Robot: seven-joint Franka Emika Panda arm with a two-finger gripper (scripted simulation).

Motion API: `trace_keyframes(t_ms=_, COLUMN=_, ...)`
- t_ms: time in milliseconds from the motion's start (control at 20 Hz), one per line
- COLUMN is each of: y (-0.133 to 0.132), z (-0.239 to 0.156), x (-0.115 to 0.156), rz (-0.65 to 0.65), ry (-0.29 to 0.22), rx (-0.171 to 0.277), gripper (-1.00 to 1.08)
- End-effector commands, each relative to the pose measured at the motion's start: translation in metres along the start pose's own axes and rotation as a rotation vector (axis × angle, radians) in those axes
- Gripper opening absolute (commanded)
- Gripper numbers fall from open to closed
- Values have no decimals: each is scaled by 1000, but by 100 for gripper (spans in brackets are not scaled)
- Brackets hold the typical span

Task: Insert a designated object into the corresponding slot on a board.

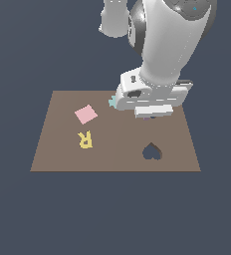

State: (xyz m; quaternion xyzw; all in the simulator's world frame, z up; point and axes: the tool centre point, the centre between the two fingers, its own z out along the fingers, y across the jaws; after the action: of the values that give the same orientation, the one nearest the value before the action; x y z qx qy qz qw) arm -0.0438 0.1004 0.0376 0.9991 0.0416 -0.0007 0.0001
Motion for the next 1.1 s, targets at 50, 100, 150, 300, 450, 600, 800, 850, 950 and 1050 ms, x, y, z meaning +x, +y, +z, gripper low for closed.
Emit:
trace_keyframes(t_ms=50, y=-18, z=-2, x=-8, rz=5, ry=0, rx=0, gripper=-100)
trace_keyframes(t_ms=100, y=-22, z=-2, x=-9, rz=6, ry=0, rx=0, gripper=-100)
trace_keyframes(t_ms=150, y=-25, z=-2, x=-10, rz=7, ry=0, rx=0, gripper=-100)
trace_keyframes(t_ms=300, y=-30, z=-2, x=-12, rz=7, ry=0, rx=0, gripper=-100)
trace_keyframes(t_ms=450, y=-29, z=-2, x=-12, rz=5, ry=0, rx=0, gripper=-100)
trace_keyframes(t_ms=600, y=-30, z=4, x=-11, rz=6, ry=0, rx=0, gripper=-100)
trace_keyframes(t_ms=800, y=-31, z=8, x=-11, rz=6, ry=0, rx=0, gripper=100)
trace_keyframes(t_ms=850, y=-31, z=8, x=-11, rz=6, ry=0, rx=0, gripper=100)
trace_keyframes(t_ms=950, y=-31, z=8, x=-11, rz=6, ry=0, rx=0, gripper=100)
trace_keyframes(t_ms=1050, y=-31, z=8, x=-11, rz=6, ry=0, rx=0, gripper=100)
